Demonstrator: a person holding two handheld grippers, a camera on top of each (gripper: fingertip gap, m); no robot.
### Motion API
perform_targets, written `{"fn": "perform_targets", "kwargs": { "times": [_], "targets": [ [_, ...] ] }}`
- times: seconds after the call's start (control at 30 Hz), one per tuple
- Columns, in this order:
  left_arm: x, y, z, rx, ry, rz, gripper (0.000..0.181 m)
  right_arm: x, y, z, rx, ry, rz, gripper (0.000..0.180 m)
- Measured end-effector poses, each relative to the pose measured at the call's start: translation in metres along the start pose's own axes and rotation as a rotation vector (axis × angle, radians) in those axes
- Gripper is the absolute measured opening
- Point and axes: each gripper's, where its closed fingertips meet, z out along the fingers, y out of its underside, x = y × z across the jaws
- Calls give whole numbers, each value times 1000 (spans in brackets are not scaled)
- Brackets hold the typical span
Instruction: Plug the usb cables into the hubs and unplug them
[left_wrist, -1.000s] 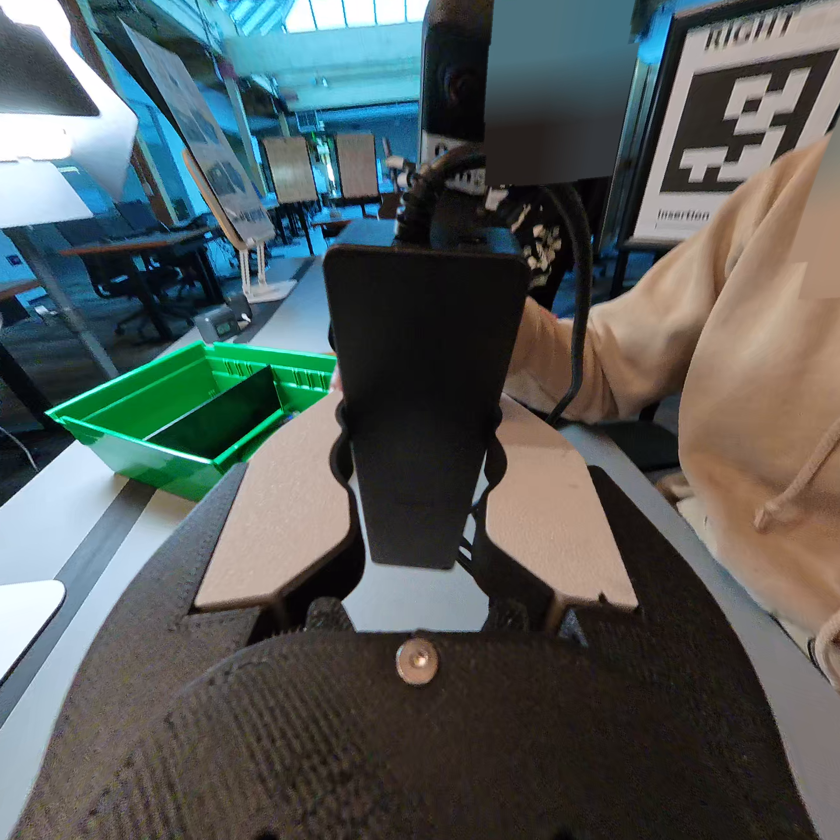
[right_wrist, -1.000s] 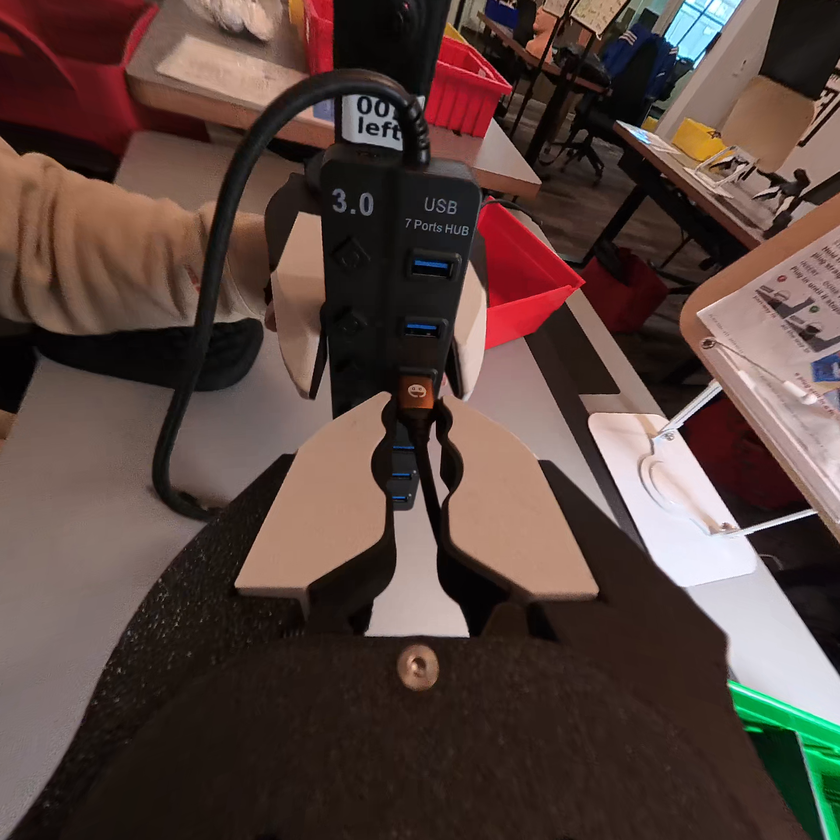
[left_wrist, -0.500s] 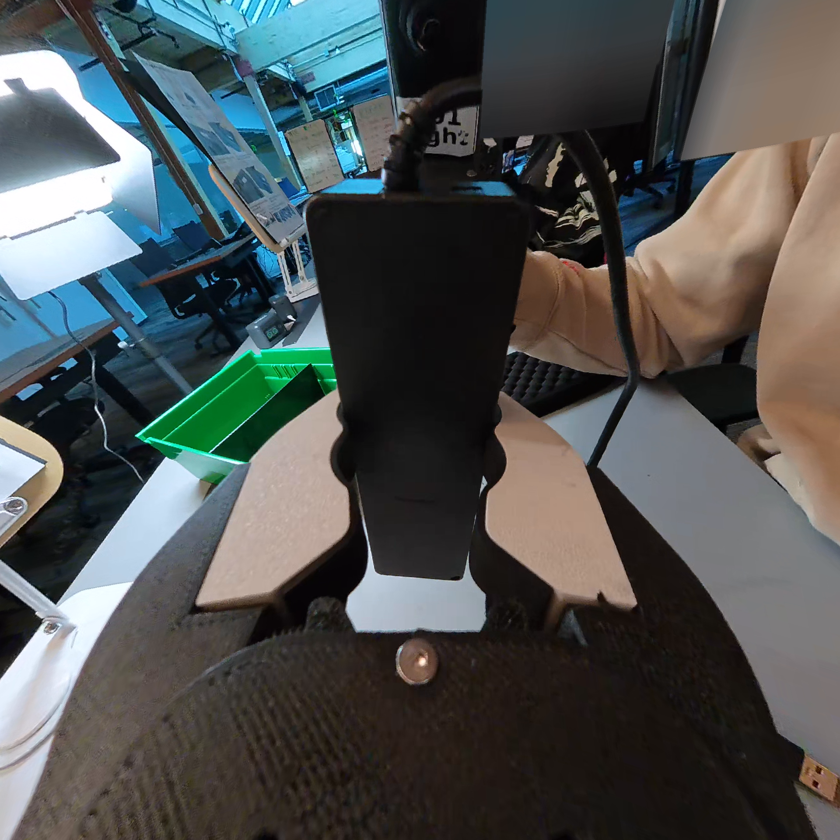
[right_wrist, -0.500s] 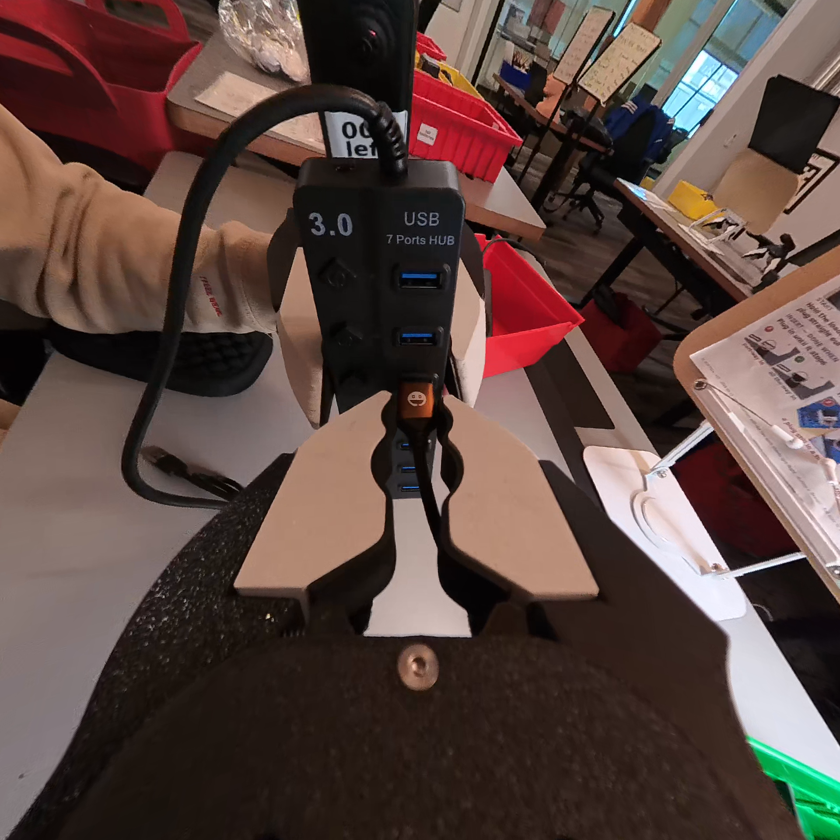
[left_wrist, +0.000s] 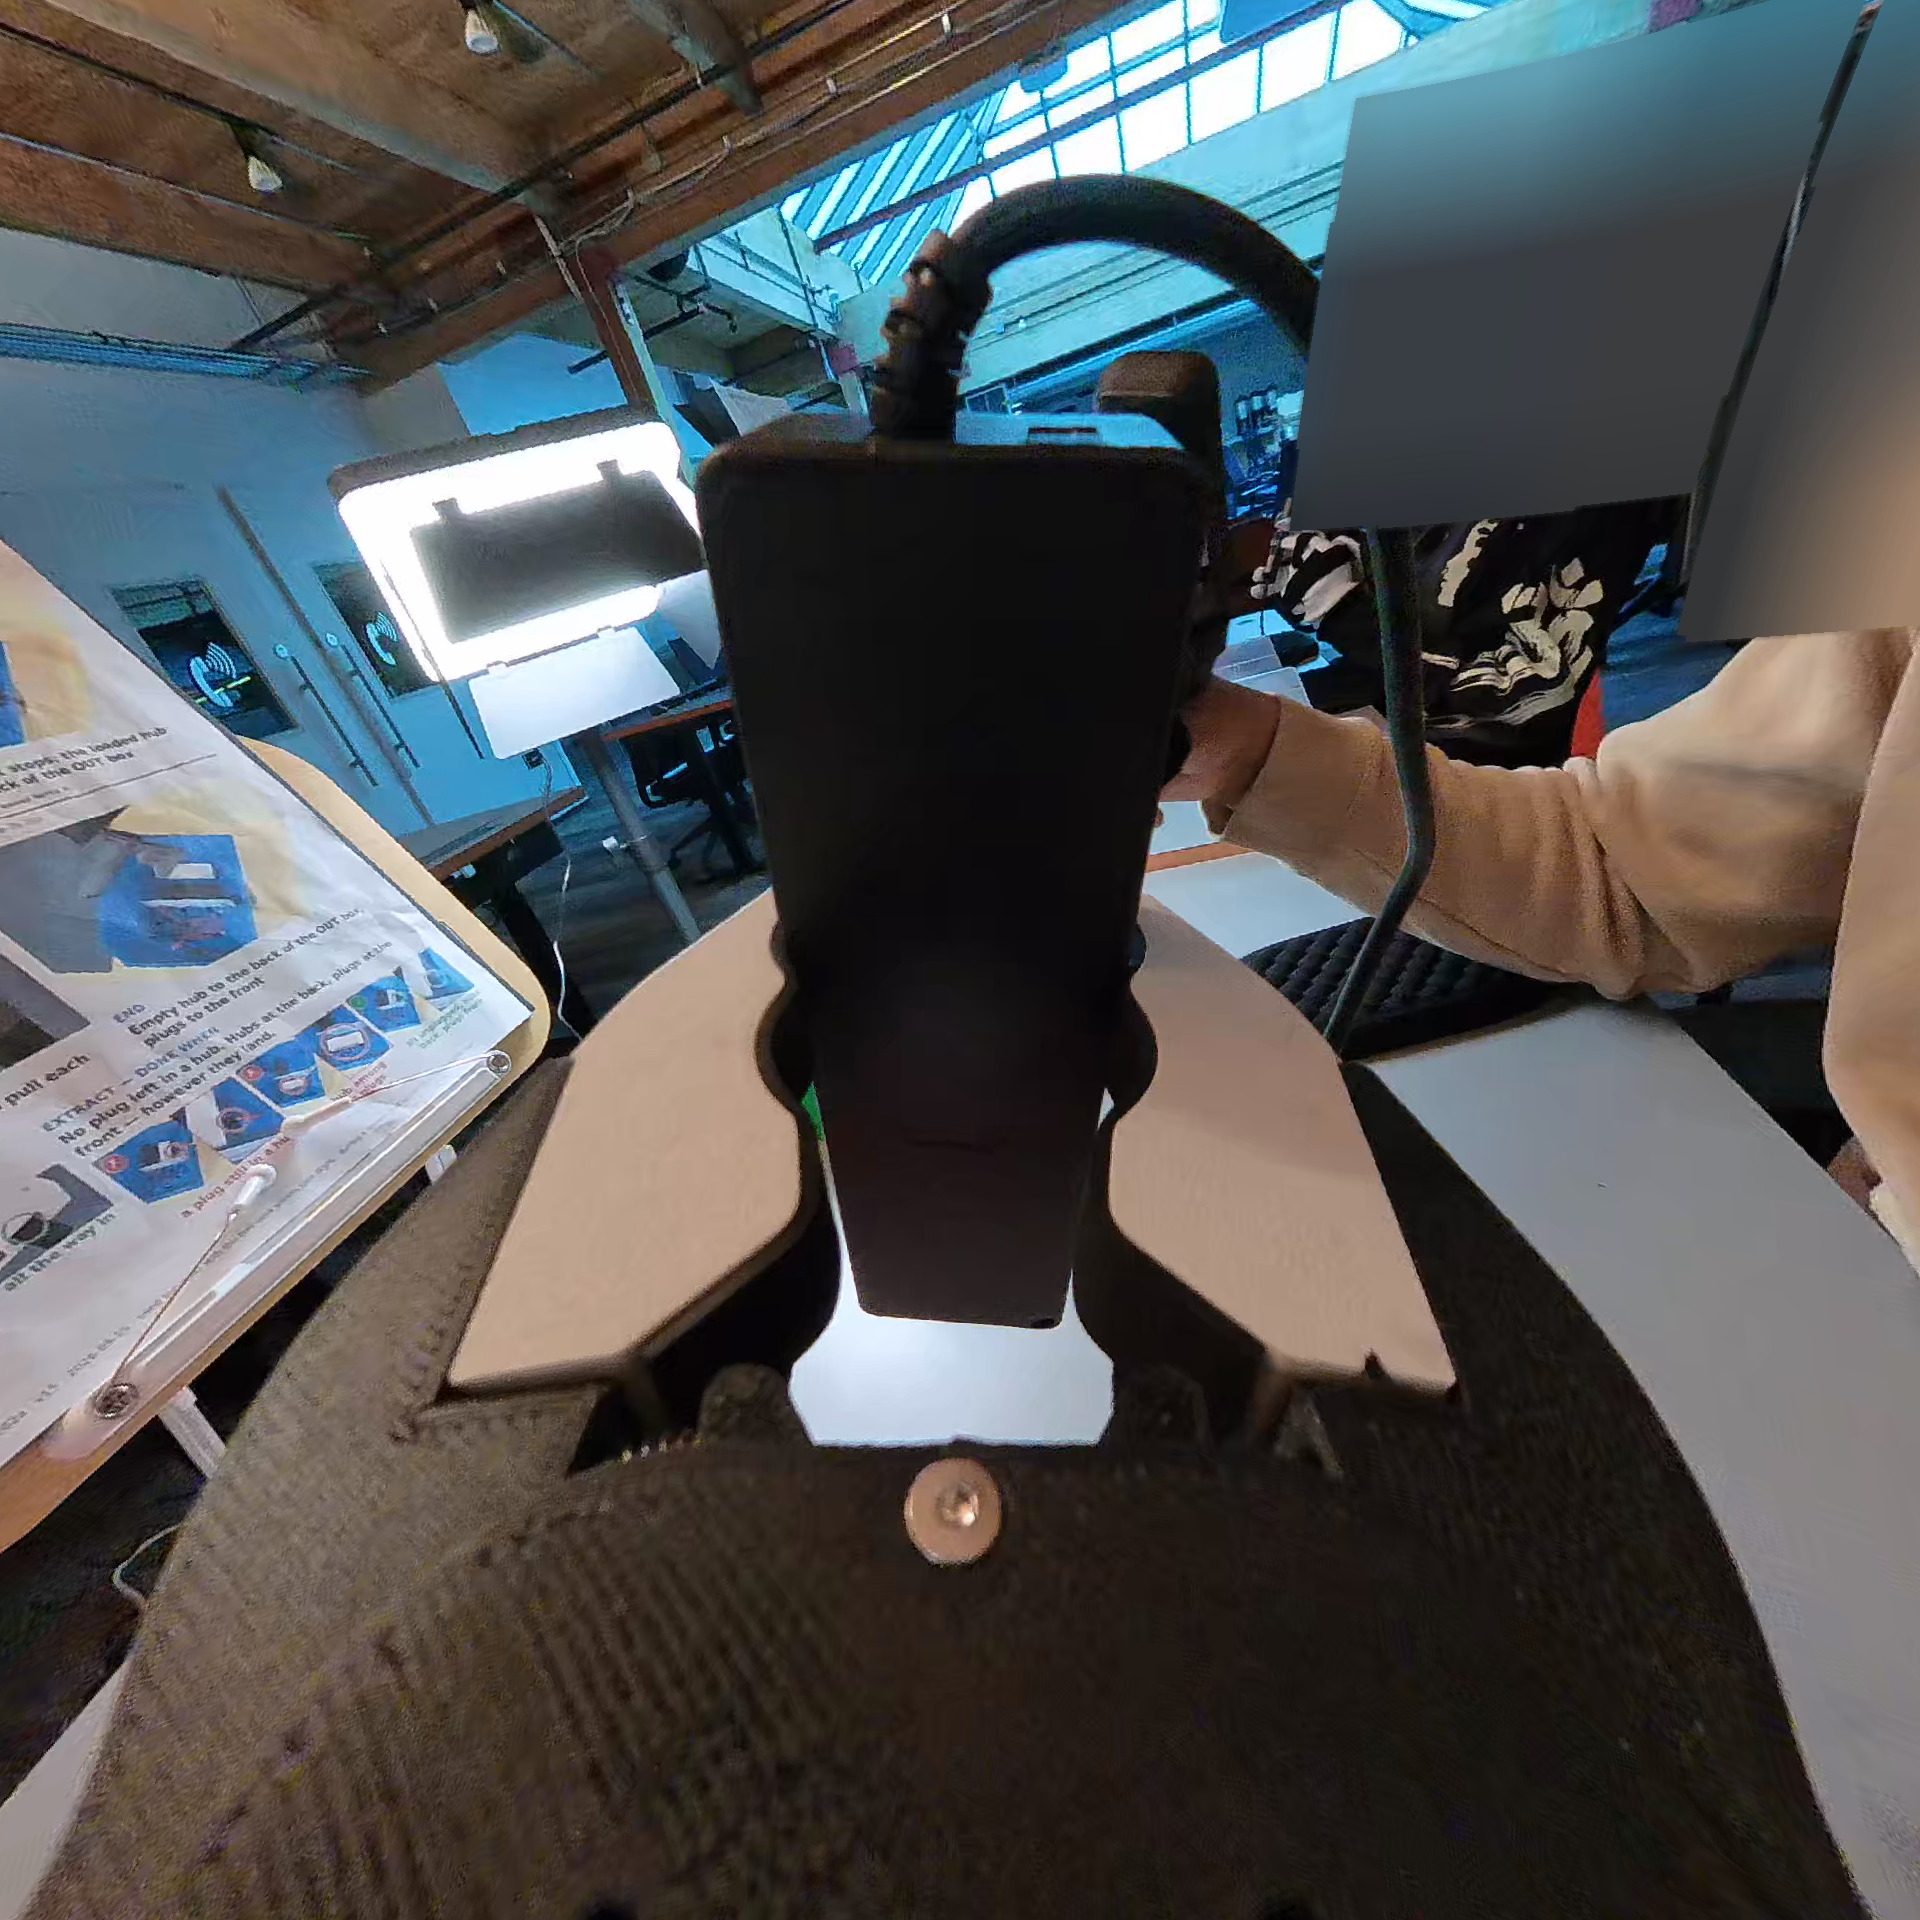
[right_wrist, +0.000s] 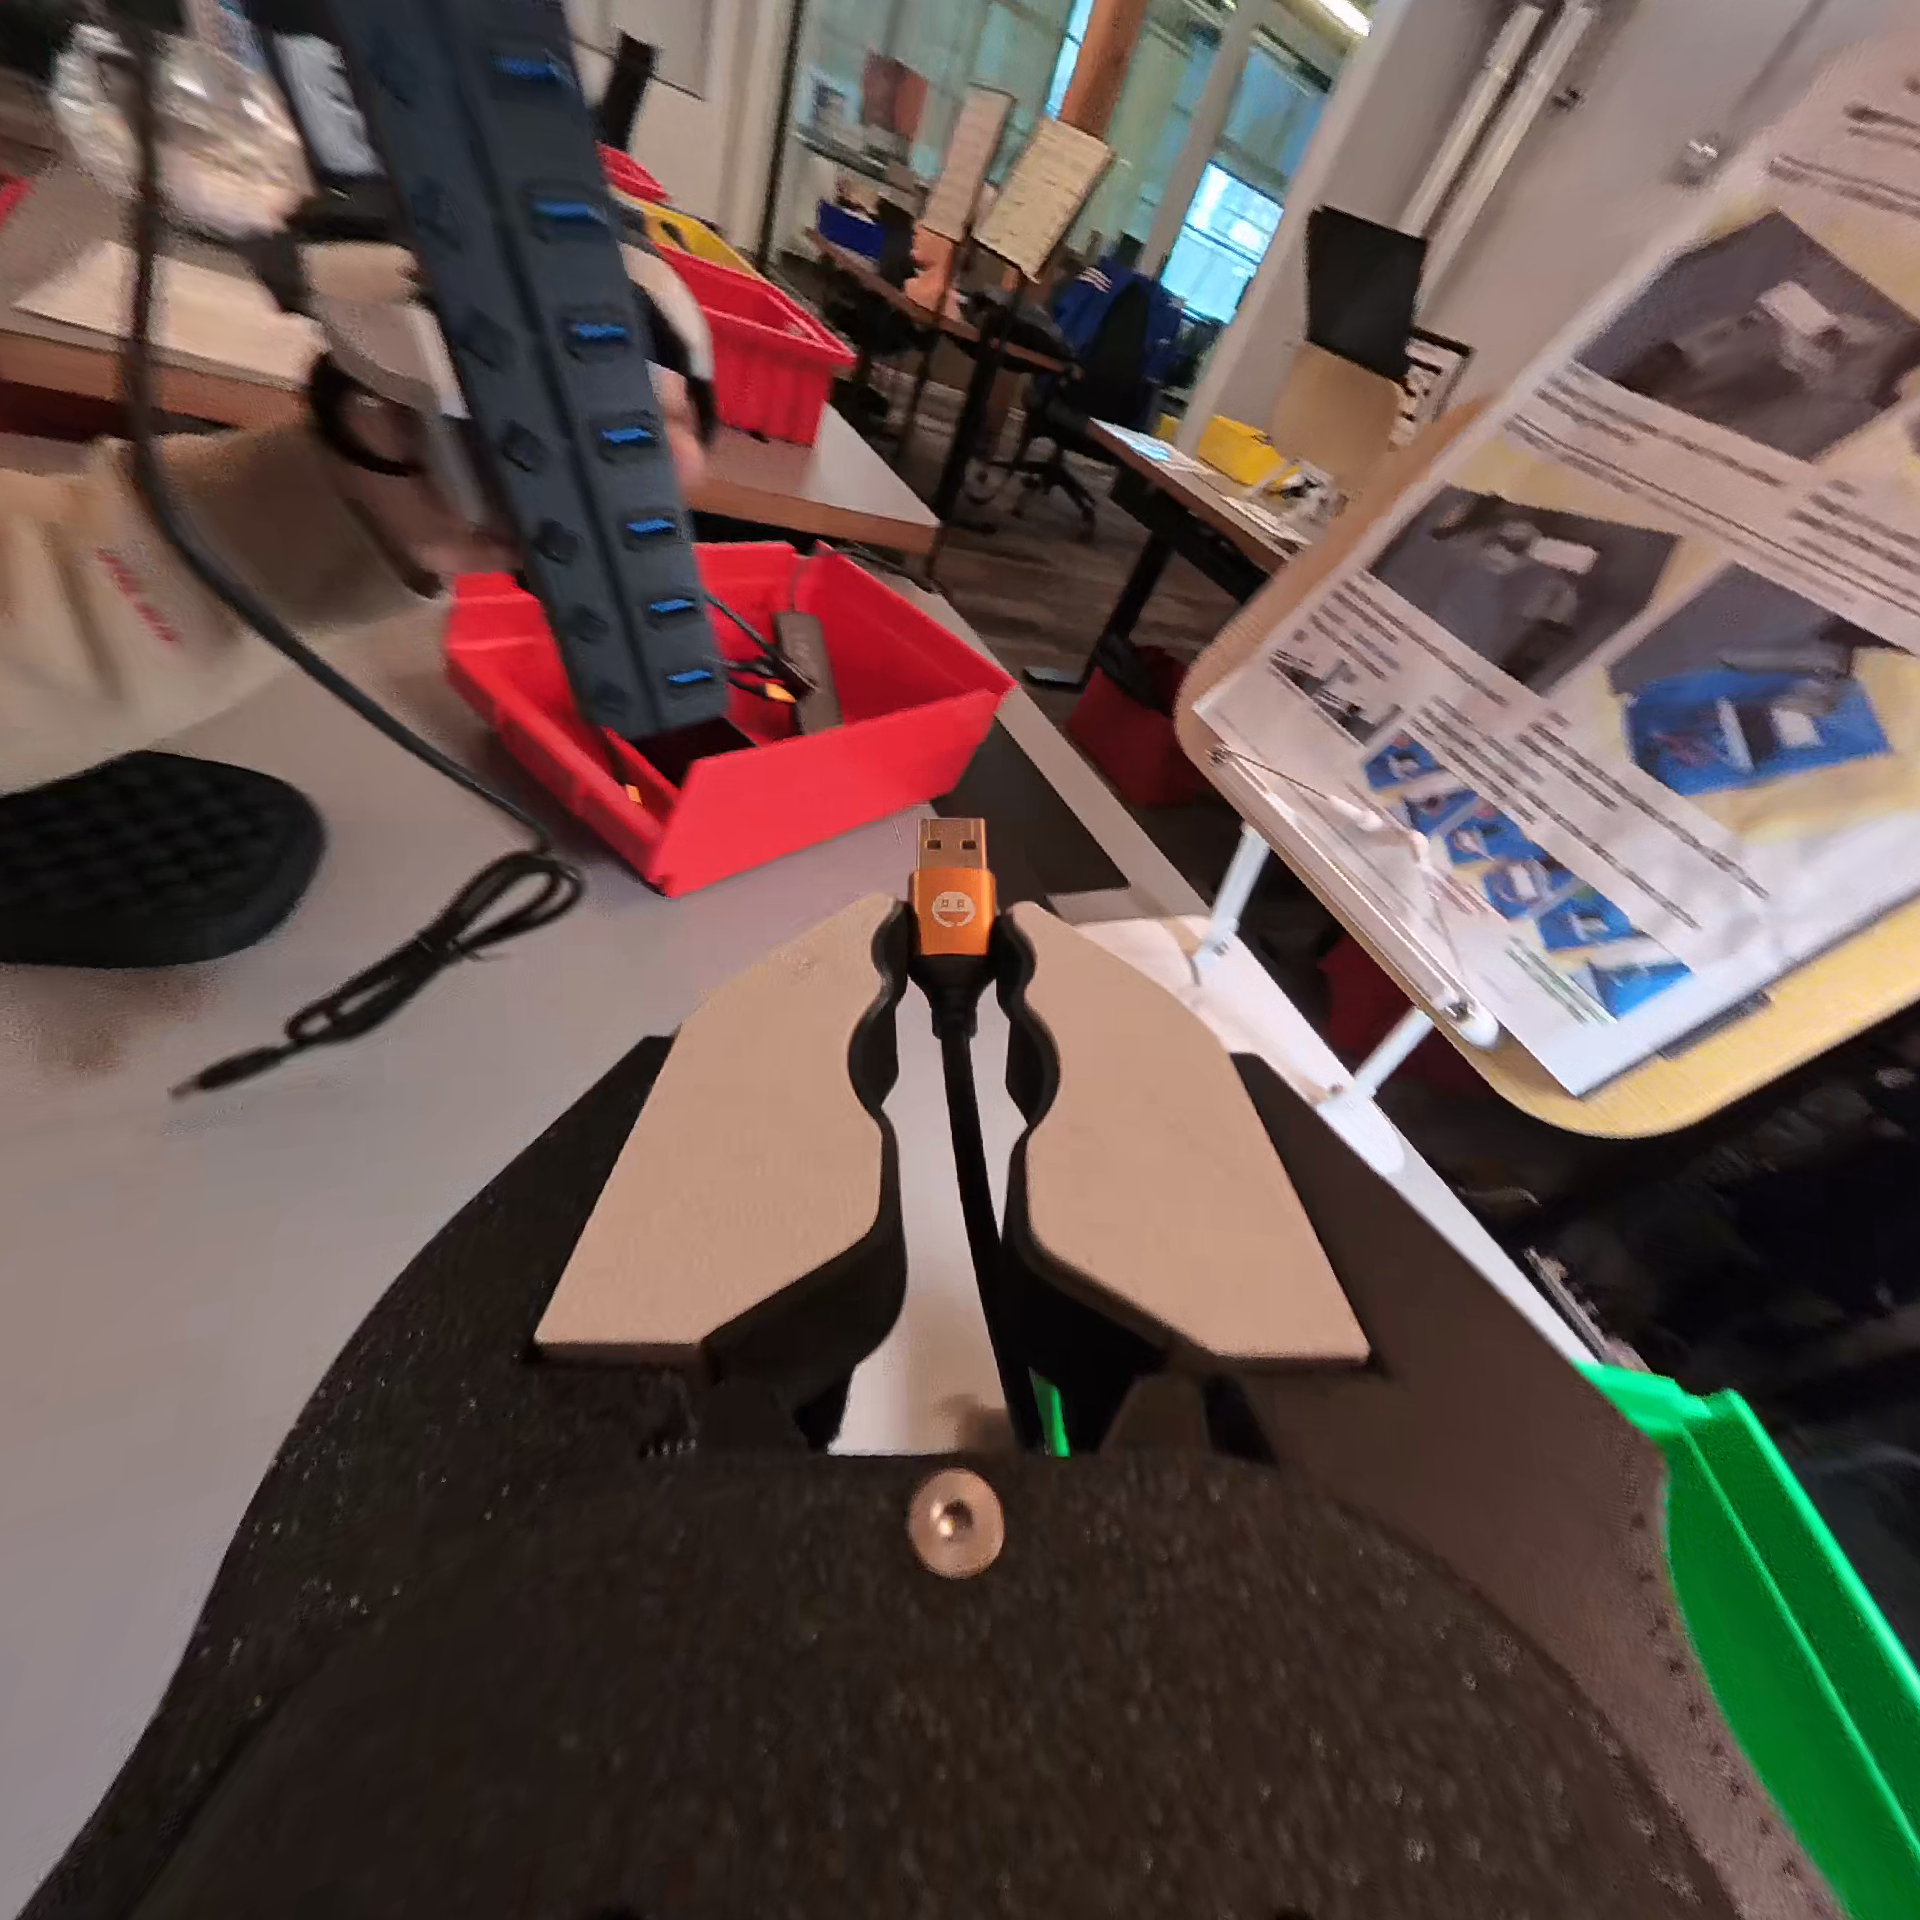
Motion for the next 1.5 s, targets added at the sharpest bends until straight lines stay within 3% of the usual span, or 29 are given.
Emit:
{"fn": "perform_targets", "kwargs": {
  "times": [0.13, 0.37, 0.47, 0.63, 0.83, 0.93, 1.07, 1.3, 1.5],
  "targets": [
    [3, 11, 9, -42, 12, -2, 55, 46, 19, -1, -55, 95, 25, 16],
    [-1, 13, 7, -23, 14, -40, 55, 139, 9, -13, -97, 289, -62, 16],
    [-2, 13, 5, -18, 12, -47, 55, 155, 63, -14, -291, 313, -26, 16],
    [-2, 13, 6, -19, 20, -51, 55, 133, 178, -22, -692, 230, 65, 16],
    [2, 16, 11, -27, 41, -56, 55, 132, 222, -39, -914, 242, 96, 17],
    [5, 17, 12, -29, 53, -63, 56, 139, 208, -36, -853, 296, 110, 40],
    [7, 22, 16, -33, 74, -88, 55, 131, 150, -15, -595, 298, 115, 44],
    [17, 38, 31, -37, 147, -163, 55, 22, 23, 36, -99, -50, 97, 43],
    [51, 58, 49, -66, 350, -286, 56, -70, -27, 56, 61, -356, 56, 54]
  ]
}}
